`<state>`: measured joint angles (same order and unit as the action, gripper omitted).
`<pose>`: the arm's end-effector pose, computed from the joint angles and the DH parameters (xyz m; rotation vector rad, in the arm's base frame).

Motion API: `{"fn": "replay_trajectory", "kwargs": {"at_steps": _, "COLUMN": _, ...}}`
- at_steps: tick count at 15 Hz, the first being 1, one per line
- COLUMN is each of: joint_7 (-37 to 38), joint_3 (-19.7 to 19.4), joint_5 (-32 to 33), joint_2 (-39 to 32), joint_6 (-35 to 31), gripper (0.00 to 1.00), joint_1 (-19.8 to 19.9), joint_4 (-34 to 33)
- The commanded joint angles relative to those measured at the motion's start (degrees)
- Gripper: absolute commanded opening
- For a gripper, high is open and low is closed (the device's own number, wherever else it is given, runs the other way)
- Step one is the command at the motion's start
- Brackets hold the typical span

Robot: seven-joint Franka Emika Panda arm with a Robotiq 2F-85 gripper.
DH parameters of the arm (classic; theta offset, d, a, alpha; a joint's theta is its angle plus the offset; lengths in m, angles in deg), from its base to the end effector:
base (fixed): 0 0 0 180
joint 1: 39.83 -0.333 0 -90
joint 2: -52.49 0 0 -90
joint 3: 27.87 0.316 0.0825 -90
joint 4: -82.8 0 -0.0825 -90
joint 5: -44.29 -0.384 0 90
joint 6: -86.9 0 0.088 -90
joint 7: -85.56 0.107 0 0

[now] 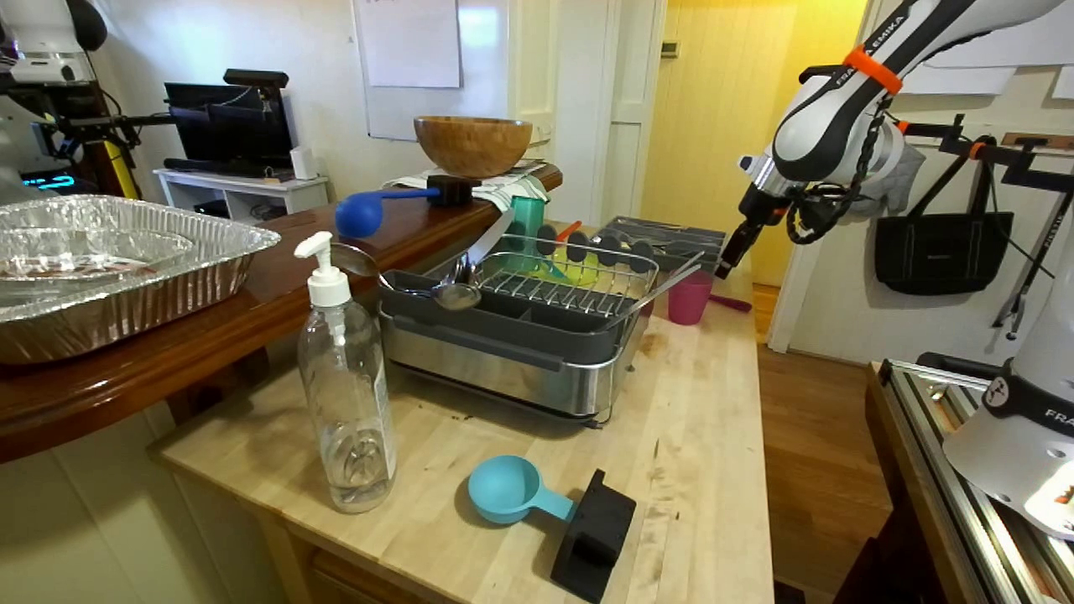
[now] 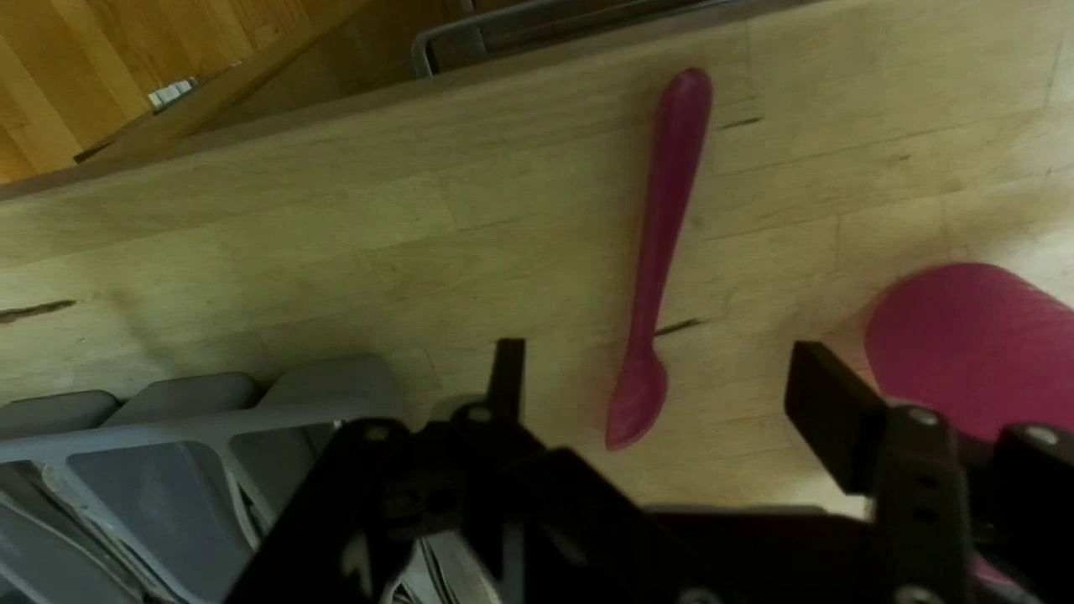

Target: Take the purple spoon out of the purple cup then place it back in the cup.

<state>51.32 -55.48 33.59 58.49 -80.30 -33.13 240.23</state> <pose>0.3403 -0.2416 0.2731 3.0479 -0.2784 0.4266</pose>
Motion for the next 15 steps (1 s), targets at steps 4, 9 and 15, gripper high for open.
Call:
{"fn": "replay_trajectory", "kwargs": {"at_steps": 4, "joint_7": 1.02, "joint_3": 0.27, "joint_5": 0.9, "joint_2": -1.11, "joint_6": -2.72, "gripper": 1.0, "joint_1": 0.45, "joint_4": -1.46}}
{"fn": "replay_trajectory", "kwargs": {"at_steps": 9, "joint_7": 0.09, "joint_3": 0.01, "joint_5": 0.14, "joint_2": -0.03, "joint_6": -1.65, "gripper": 1.0, "joint_1": 0.09, "joint_4": -1.27}}
{"fn": "replay_trajectory", "kwargs": {"at_steps": 15, "joint_7": 1.37, "joint_3": 0.08, "joint_5": -1.55, "joint_2": -3.97, "joint_6": -2.0, "gripper": 1.0, "joint_1": -0.63, "joint_4": -2.99}}
